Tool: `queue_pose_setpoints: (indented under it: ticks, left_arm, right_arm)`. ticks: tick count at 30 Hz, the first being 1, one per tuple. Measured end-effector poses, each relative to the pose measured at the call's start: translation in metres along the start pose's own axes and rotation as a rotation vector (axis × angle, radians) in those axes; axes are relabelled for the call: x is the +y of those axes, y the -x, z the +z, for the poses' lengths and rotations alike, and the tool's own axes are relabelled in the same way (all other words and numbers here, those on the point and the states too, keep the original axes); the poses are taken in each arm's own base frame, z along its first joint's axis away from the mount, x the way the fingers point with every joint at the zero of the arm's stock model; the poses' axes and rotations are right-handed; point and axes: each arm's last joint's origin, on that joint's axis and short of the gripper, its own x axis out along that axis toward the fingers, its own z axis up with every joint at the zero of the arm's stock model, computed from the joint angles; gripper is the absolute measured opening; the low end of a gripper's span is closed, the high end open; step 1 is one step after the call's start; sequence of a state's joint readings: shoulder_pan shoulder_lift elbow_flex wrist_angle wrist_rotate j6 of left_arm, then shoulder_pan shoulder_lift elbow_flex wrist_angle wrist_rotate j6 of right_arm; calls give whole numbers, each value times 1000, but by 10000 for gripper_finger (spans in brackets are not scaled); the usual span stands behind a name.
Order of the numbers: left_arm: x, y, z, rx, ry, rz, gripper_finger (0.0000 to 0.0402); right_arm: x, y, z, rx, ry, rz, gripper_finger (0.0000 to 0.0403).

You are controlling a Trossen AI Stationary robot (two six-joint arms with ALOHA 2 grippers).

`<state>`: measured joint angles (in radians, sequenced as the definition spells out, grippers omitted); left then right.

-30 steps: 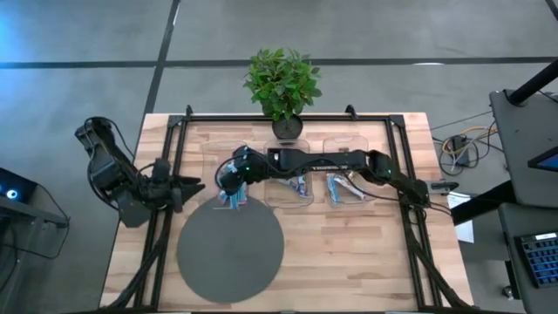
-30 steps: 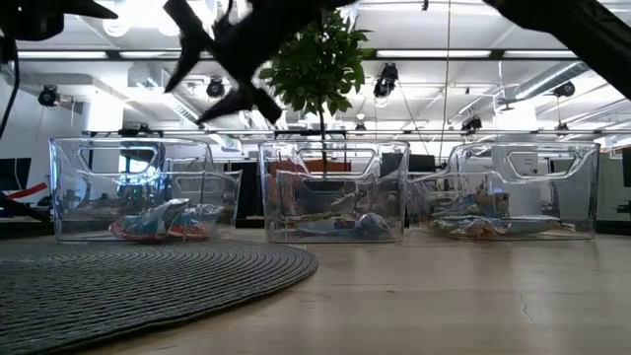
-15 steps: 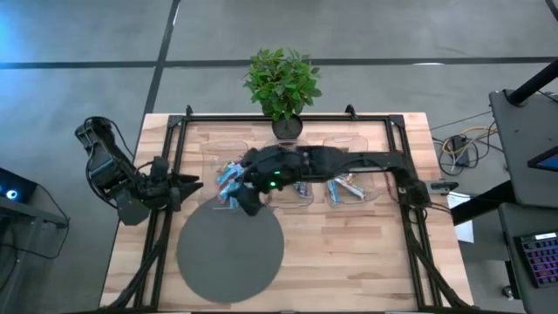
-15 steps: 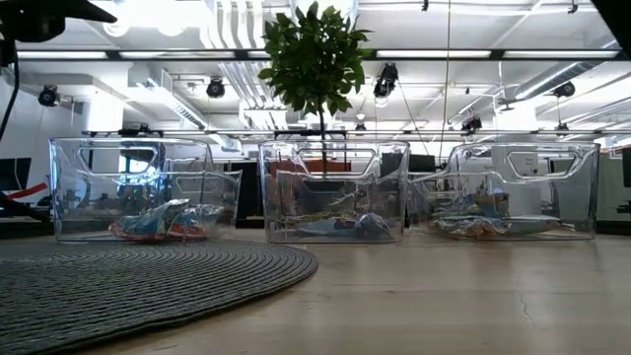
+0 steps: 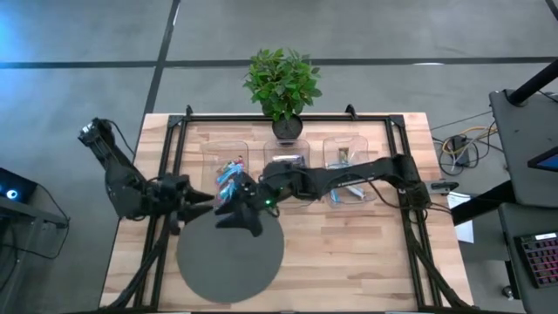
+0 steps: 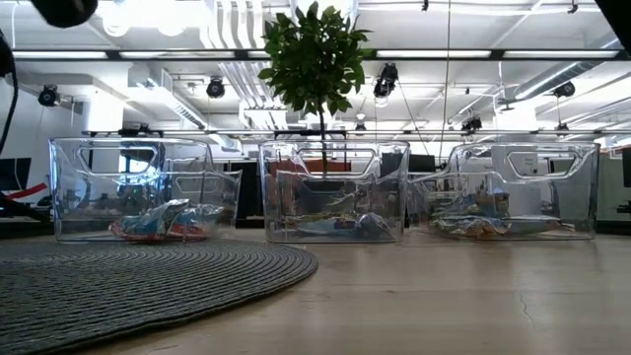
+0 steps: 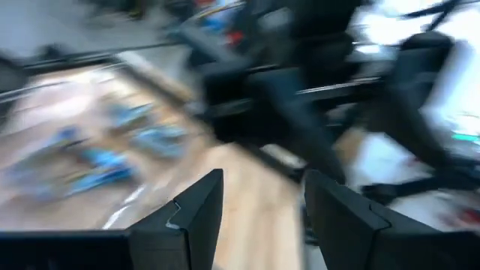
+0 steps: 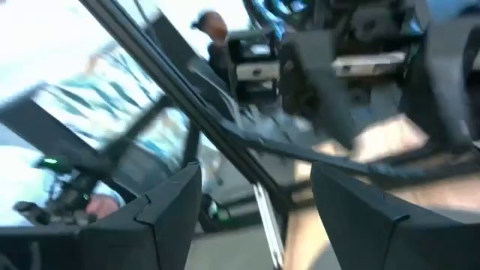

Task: Pick and place Granola Bars by type
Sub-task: Return to Home Position

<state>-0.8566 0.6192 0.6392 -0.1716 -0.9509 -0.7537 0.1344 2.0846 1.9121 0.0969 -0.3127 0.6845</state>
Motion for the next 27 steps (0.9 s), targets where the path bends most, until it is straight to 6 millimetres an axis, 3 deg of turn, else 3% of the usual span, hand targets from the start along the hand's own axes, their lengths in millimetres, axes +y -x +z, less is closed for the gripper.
queue_pose_setpoints:
  ticks: [3, 6, 14, 19, 24, 27]
  left_arm:
    - [3, -1, -5, -52, -31, -203, 170]
    - [13, 3, -3, -157, -34, -339, 170]
    - [51, 17, 7, -286, -71, -330, 170]
    - [68, 24, 19, -333, -128, -198, 170]
    - [76, 24, 24, -376, -156, -121, 170]
    - [80, 15, 20, -351, -168, -94, 170]
  right_arm:
    - [-10, 4, -14, -38, 4, 34, 241]
    - [-13, 24, -23, -23, -23, -12, 244]
    - [-4, 128, -27, -106, 14, -158, 240]
    - [-9, 187, -37, -138, 79, -210, 242]
    - [-23, 228, -49, -157, 77, -254, 244]
    - [-29, 244, -53, -173, 111, -183, 241]
